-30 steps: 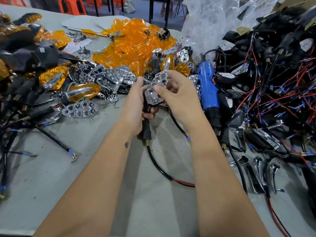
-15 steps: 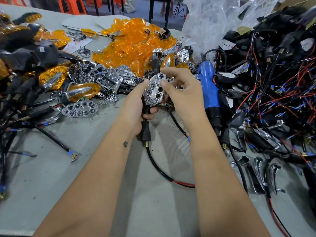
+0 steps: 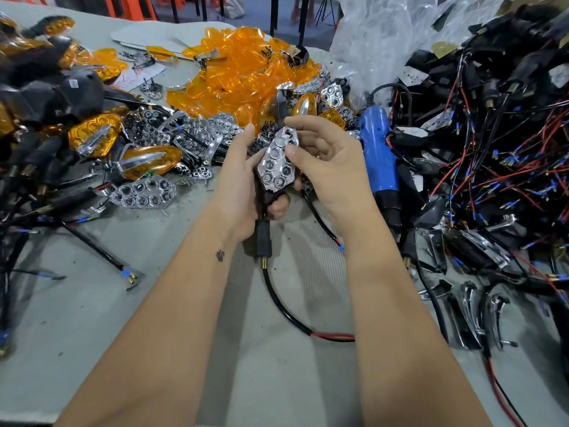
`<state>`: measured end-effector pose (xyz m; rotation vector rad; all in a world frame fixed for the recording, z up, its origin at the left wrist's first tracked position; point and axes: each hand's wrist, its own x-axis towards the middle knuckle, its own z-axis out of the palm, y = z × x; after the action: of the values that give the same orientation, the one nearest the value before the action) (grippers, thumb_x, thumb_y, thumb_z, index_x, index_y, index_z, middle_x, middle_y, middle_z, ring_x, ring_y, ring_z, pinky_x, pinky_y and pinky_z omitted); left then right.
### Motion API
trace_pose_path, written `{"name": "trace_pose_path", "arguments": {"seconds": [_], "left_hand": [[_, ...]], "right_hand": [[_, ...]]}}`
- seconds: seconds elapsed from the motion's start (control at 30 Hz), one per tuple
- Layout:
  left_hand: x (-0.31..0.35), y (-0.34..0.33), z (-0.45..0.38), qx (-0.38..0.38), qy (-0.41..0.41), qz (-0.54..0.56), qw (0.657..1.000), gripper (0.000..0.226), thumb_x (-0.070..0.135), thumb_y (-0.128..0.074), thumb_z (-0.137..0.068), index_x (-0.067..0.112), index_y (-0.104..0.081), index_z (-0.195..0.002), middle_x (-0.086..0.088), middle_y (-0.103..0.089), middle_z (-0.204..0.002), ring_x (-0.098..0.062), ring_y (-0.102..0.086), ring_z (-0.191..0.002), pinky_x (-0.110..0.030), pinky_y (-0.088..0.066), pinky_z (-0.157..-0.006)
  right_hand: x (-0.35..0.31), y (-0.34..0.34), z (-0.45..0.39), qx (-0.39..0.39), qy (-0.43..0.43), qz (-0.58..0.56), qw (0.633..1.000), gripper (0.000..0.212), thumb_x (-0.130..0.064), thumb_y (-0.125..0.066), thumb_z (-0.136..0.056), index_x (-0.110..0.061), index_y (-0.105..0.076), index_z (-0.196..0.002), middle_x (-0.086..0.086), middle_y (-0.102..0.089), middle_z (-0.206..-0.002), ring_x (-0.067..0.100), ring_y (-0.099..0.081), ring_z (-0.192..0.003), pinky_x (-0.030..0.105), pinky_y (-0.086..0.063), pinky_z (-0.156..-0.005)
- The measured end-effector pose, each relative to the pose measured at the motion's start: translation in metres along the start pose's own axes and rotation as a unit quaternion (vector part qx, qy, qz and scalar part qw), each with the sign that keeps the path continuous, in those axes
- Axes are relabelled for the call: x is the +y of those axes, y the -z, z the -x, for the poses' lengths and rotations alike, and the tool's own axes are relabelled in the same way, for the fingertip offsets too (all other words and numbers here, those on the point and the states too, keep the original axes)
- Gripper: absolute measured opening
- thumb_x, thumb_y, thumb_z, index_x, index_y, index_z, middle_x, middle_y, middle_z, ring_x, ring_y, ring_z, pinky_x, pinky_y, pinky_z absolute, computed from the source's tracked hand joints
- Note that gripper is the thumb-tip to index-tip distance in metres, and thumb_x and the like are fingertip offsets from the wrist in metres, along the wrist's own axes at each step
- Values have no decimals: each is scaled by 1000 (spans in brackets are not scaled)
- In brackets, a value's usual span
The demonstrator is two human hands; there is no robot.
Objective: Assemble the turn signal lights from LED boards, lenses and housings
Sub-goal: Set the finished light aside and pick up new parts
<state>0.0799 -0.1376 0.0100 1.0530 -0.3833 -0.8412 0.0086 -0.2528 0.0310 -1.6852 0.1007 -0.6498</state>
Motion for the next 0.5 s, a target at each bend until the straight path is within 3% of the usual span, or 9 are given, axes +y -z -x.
{"name": "trace_pose_path", "arguments": {"seconds": [0.1,0.23,0.37,0.43,0.5], "left_hand": [[-1,-5,2,-20,0,-35,999,51,63,-41,-95,24,-71,-84,-6,-62,-70,-17,-50,-48,-24,-44,-46],[-3,-6,-1,-32,-10,-10,999,34,46,-48,-100,18,-63,-90,-5,-59,-67,-9,-38,-44,-17,-33,-40],[-5,-4,-3,-71,-41,-19,996,31,41,-45,-102,15,-62,-99,-6,-60,-71,-10,-39,-47,-17,-34,-42],[-6,-3,-3,-77,-56,-31,995,32,41,-47,-101,13,-62,-102,-7,-63,-75,-10,-41,-48,-18,-36,-44],[-6,-2,-4,-71,-66,-36,995,29,39,-50,-100,13,-63,-103,-7,-65,-78,-11,-43,-49,-19,-38,-46]], "right_hand": [[2,7,0,18,-11,-30,999,36,6,-66,-87,-27,-70,-101,12,-70,-100,13,-65,-78,26,-55,-56],[3,11,0,27,-4,-45,999,32,3,-70,-85,-25,-73,-99,7,-69,-96,5,-63,-74,19,-53,-56],[6,14,-5,60,-18,-61,996,16,-15,-62,-91,-21,-76,-97,1,-72,-93,17,-61,-83,28,-51,-66],[7,13,-5,56,-33,-58,996,16,-23,-60,-94,-21,-75,-100,1,-69,-93,21,-56,-82,29,-47,-60],[8,9,-5,48,-57,-50,996,21,-31,-59,-97,-16,-74,-99,0,-65,-87,12,-55,-73,22,-44,-53]]}}
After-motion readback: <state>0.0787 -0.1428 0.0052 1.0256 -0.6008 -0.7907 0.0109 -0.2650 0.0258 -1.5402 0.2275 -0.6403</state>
